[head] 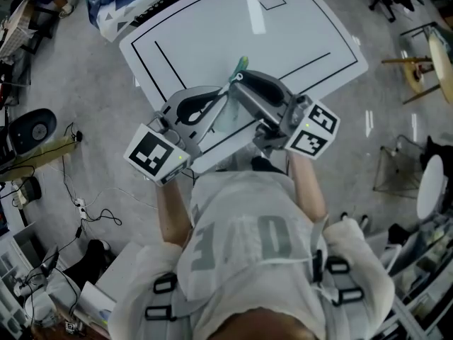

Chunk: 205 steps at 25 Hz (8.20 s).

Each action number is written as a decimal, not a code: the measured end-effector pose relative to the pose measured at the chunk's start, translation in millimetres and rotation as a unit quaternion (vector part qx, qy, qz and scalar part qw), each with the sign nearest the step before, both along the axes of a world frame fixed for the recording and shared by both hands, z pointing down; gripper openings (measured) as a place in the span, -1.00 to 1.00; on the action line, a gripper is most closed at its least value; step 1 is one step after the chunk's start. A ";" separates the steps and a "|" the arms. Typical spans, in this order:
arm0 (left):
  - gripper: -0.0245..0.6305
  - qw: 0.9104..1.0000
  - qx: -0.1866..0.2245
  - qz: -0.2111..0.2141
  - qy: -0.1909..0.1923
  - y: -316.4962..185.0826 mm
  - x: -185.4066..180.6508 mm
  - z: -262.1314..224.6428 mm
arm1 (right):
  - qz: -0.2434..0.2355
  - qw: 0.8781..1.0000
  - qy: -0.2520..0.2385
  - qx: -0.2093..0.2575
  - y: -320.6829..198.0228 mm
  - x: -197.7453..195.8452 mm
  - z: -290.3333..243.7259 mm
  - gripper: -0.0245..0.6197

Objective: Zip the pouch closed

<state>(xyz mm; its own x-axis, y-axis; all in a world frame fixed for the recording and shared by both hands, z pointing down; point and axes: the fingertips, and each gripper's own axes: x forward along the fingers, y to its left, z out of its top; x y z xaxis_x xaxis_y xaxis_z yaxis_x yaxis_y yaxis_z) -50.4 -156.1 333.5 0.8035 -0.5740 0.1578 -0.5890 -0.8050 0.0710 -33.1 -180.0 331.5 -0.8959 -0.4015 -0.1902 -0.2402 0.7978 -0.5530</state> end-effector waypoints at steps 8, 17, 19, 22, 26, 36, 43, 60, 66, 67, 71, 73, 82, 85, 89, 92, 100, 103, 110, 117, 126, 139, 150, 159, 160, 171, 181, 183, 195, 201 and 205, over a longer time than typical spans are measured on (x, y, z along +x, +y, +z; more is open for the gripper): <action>-0.89 1.000 0.000 0.016 -0.021 2.3 7.6 0.5 | 0.012 1.000 -0.018 -0.017 2.1 9.3 2.1 -0.62; -0.89 0.999 -0.003 0.010 -0.039 0.7 10.3 7.3 | 0.067 0.995 0.059 0.050 6.7 12.5 3.7 -0.65; -0.89 0.999 -0.002 0.014 -0.035 2.4 12.6 3.8 | 0.062 0.996 0.045 0.042 8.8 16.1 1.4 -0.65; -0.89 0.999 0.001 0.017 -0.033 3.7 14.1 -0.8 | 0.042 0.999 -0.012 -0.002 8.3 21.6 -0.9 -0.65; -0.89 0.999 0.001 0.024 -0.038 5.9 14.4 -0.5 | 0.009 0.994 -0.095 -0.057 6.4 26.7 -5.1 -0.65; -0.88 0.996 0.002 0.024 -0.081 3.3 17.0 13.6 | 0.013 0.997 -0.063 -0.052 11.4 15.3 0.4 -0.85; -0.88 0.999 0.000 0.020 -0.049 -0.1 8.9 7.0 | 0.067 0.992 0.071 0.078 16.9 15.0 1.2 -0.75; -0.88 0.996 -0.044 0.025 -0.068 2.3 2.7 26.9 | 0.083 0.849 0.419 0.310 30.8 -3.4 19.9 -0.62; -0.88 0.995 -0.043 0.027 -0.091 2.3 2.3 33.1 | 0.071 0.862 0.401 0.302 30.2 -8.1 21.3 -0.68; -0.88 0.995 -0.039 0.027 -0.090 1.6 2.8 30.7 | 0.069 0.861 0.405 0.300 30.7 -7.2 22.4 -0.68; -0.88 0.995 -0.038 0.025 -0.090 1.7 4.5 28.4 | 0.076 0.851 0.422 0.303 32.9 -4.9 24.8 -0.68; -0.88 0.995 -0.044 0.026 -0.088 3.1 3.4 30.9 | 0.072 0.846 0.431 0.306 34.1 -5.2 27.6 -0.69; -0.88 0.993 -0.041 0.040 -0.106 3.4 8.1 37.5 | 0.069 0.849 0.428 0.301 28.8 -5.4 31.5 -0.73; -0.88 0.991 -0.032 0.040 -0.120 3.6 8.5 36.3 | 0.062 0.863 0.413 0.284 30.0 -7.0 32.3 -0.80; -0.88 0.990 -0.027 0.040 -0.131 4.6 7.3 38.8 | 0.060 0.881 0.389 0.261 27.1 -6.2 31.3 -0.89; -0.88 0.990 -0.027 0.038 -0.131 5.2 6.7 40.3 | 0.057 0.886 0.386 0.251 25.6 -4.6 31.7 -0.90; -0.89 0.986 -0.025 0.040 -0.159 7.8 3.2 42.7 | 0.076 0.887 0.388 0.241 24.6 -2.6 37.3 -0.90; -0.90 0.986 -0.026 0.045 -0.160 9.5 3.7 41.0 | 0.082 0.889 0.384 0.236 22.3 -1.2 38.9 -0.90; -0.90 0.987 -0.039 0.038 -0.148 10.9 2.7 39.8 | 0.076 0.896 0.366 0.238 25.5 -1.6 36.2 -0.90; -0.90 0.990 -0.111 -0.009 -0.088 -0.8 -4.6 47.4 | 0.078 0.906 0.337 0.243 26.9 -2.3 21.5 -0.90; -0.91 0.994 -0.096 0.054 -0.014 6.7 17.4 42.8 | 0.117 0.942 0.264 0.170 13.9 11.3 23.3 -0.90; -0.91 0.990 -0.099 0.077 -0.061 20.7 -3.5 40.9 | 0.187 0.932 0.293 0.106 -14.2 52.3 56.5 -0.90; -0.91 0.990 -0.115 0.029 -0.074 16.9 -38.8 50.2 | 0.234 0.909 0.331 0.101 -28.6 81.6 67.3 -0.90; -0.91 0.989 -0.131 0.017 -0.066 11.9 -47.3 58.8 | 0.255 0.897 0.349 0.090 -37.2 97.5 71.5 -0.90; -0.91 0.989 -0.135 0.019 -0.064 11.8 -46.0 61.2 | 0.257 0.898 0.347 0.084 -37.9 98.6 72.4 -0.90; -0.91 0.984 -0.171 -0.053 -0.014 -12.4 -44.6 103.3 | 0.254 0.899 0.351 0.059 -64.0 89.4 94.4 -0.90; -0.39 0.968 -0.132 -0.209 0.038 -53.1 -63.2 95.7 | 0.255 0.913 0.313 0.062 -74.4 67.5 80.6 -0.50; -0.38 0.967 -0.128 -0.218 0.041 -55.6 -63.5 93.8 | 0.257 0.912 0.314 0.058 -74.4 68.6 81.5 -0.50; -0.45 0.943 -0.043 -0.313 0.105 -55.7 -70.7 50.2 | 0.279 0.908 0.301 0.082 -61.7 77.7 61.3 -0.51; -0.88 0.923 0.060 -0.374 0.060 -45.5 -64.7 16.0 | 0.306 0.898 0.294 0.119 -54.3 75.5 41.6 -0.85; -0.91 0.925 0.062 -0.371 0.048 -44.0 -54.1 14.6 | 0.321 0.893 0.291 0.116 -48.6 75.1 40.3 -0.90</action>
